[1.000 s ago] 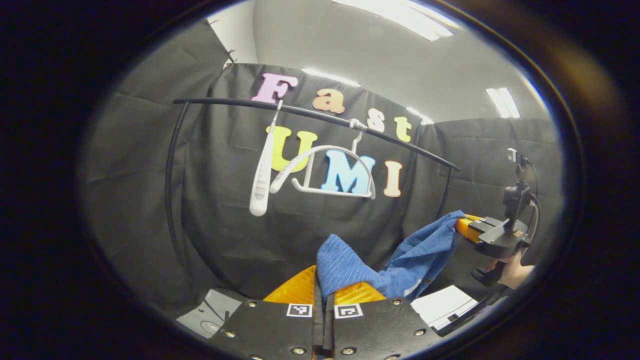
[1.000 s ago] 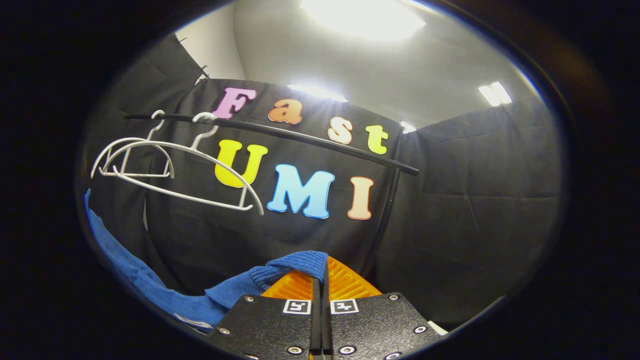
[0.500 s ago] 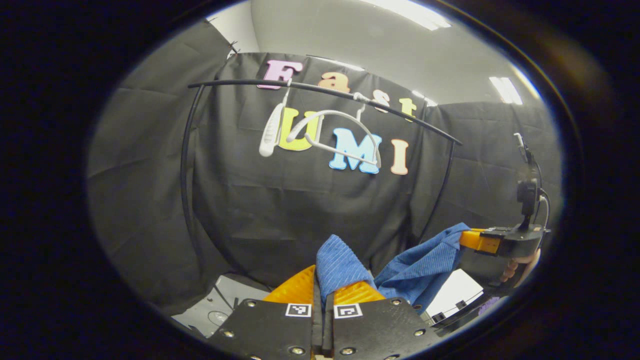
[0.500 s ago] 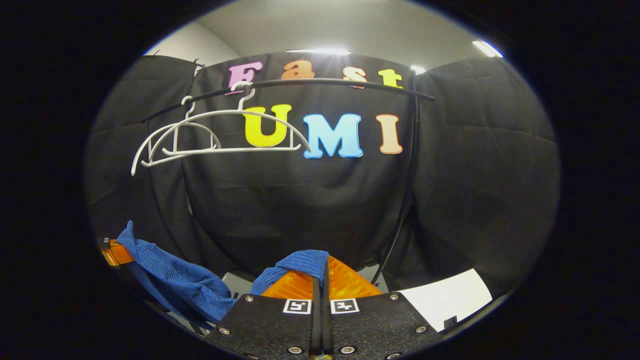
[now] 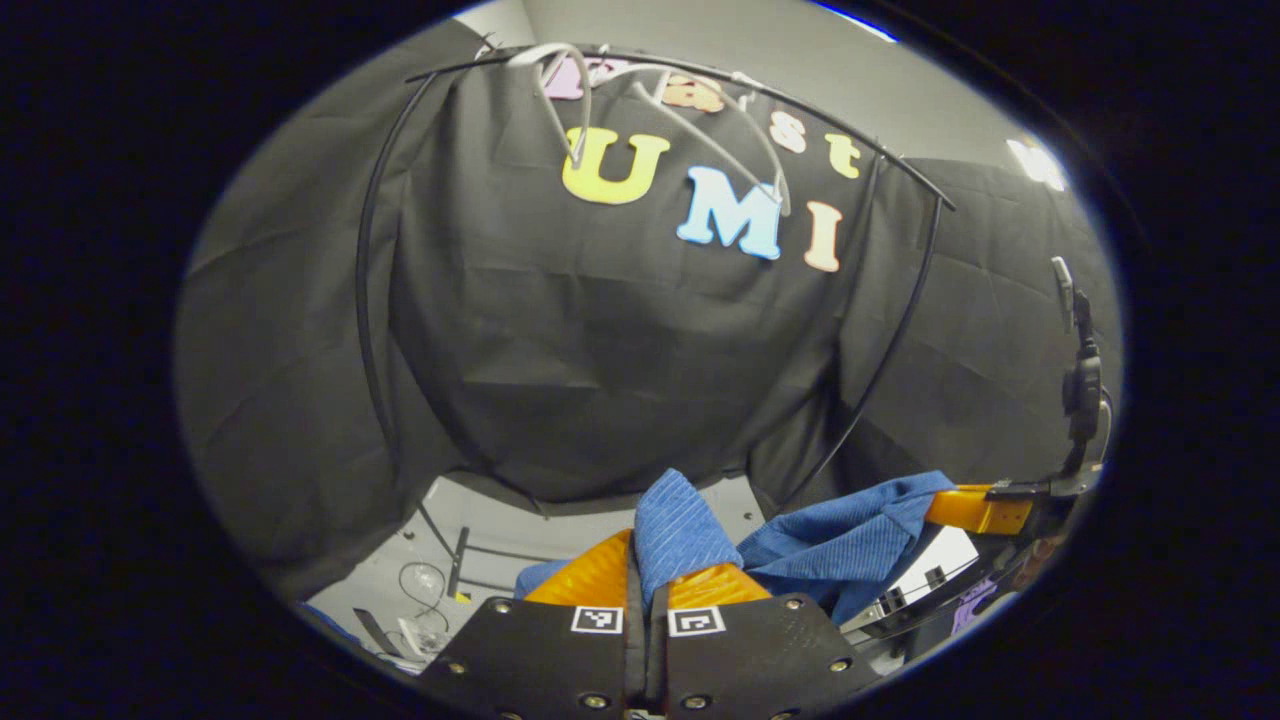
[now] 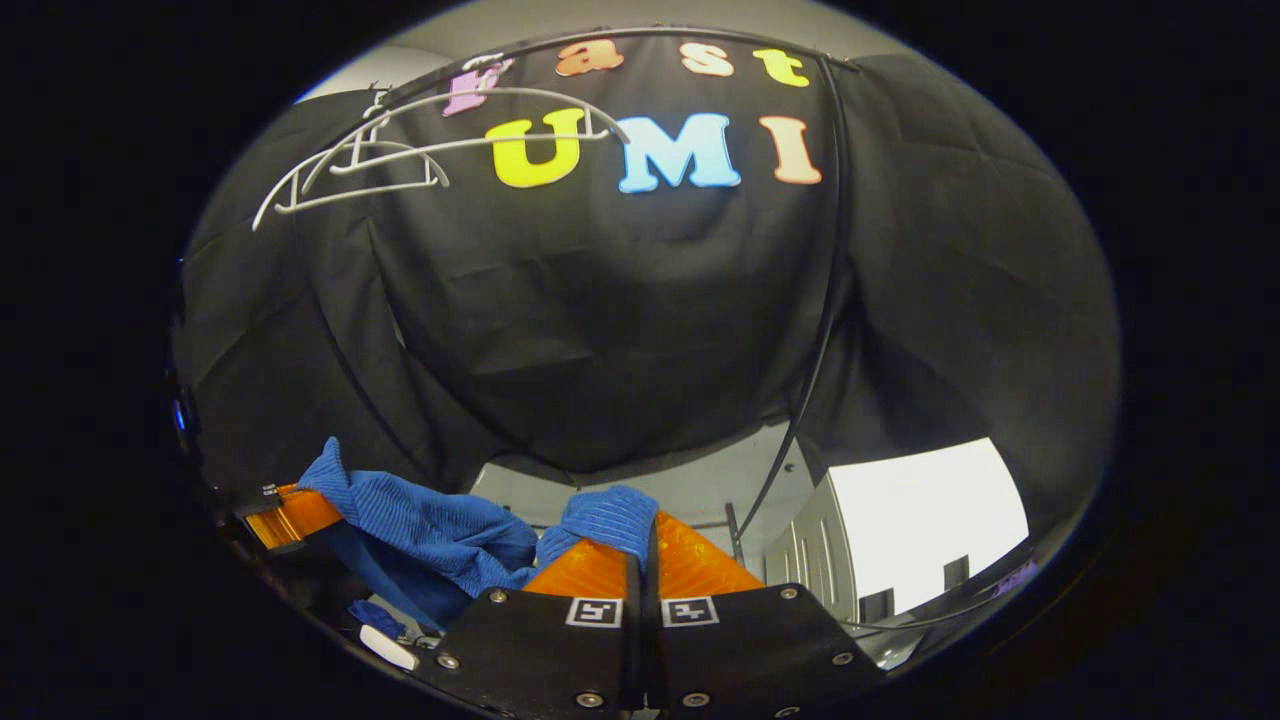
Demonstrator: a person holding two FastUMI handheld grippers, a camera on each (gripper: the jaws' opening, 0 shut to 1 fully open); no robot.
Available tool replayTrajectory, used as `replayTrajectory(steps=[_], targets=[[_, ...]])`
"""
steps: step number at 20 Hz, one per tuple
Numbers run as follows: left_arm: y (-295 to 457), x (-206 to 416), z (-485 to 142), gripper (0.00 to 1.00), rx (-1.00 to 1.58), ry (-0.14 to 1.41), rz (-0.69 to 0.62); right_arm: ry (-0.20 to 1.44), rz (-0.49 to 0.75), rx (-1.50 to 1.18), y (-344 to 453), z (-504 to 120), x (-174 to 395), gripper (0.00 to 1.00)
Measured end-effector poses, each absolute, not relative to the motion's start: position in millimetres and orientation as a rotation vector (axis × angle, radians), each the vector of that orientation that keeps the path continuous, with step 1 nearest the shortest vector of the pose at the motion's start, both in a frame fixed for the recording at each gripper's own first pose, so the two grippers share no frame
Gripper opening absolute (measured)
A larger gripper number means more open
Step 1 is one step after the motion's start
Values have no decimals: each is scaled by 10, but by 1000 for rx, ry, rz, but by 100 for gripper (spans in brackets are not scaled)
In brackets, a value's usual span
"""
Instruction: Grasp the clothes on the hanger with both hands and then place them into the laundry hamper below.
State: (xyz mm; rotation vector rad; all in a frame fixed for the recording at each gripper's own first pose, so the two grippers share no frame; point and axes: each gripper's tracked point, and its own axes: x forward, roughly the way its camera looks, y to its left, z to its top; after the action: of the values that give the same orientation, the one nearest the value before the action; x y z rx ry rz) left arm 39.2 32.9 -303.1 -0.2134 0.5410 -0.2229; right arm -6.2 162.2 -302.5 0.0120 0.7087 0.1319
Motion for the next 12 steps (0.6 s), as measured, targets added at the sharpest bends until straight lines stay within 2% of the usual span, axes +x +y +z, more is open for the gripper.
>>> replayTrajectory(steps=[2,4,5,8,9,11,12], targets=[[231,447,-3286,0,-201,591,-233,772,112,20,1590,-3325,-170,0],[166,530,-3503,5,-169,630,-236,810,97,32,1576,-3542,-209,0],[157,555,-3656,1,-152,639,-238,824,91,34,1576,-3652,-221,0],[37,601,-4056,5,-103,667,-257,873,68,58,1542,-3944,-208,1],[-13,627,-4157,0,-99,688,-262,882,58,64,1530,-4017,-176,1],[-94,664,-4341,5,-109,716,-260,895,38,70,1512,-4148,-194,1],[-113,674,-4415,2,-113,724,-256,903,32,75,1502,-4212,-201,1]])
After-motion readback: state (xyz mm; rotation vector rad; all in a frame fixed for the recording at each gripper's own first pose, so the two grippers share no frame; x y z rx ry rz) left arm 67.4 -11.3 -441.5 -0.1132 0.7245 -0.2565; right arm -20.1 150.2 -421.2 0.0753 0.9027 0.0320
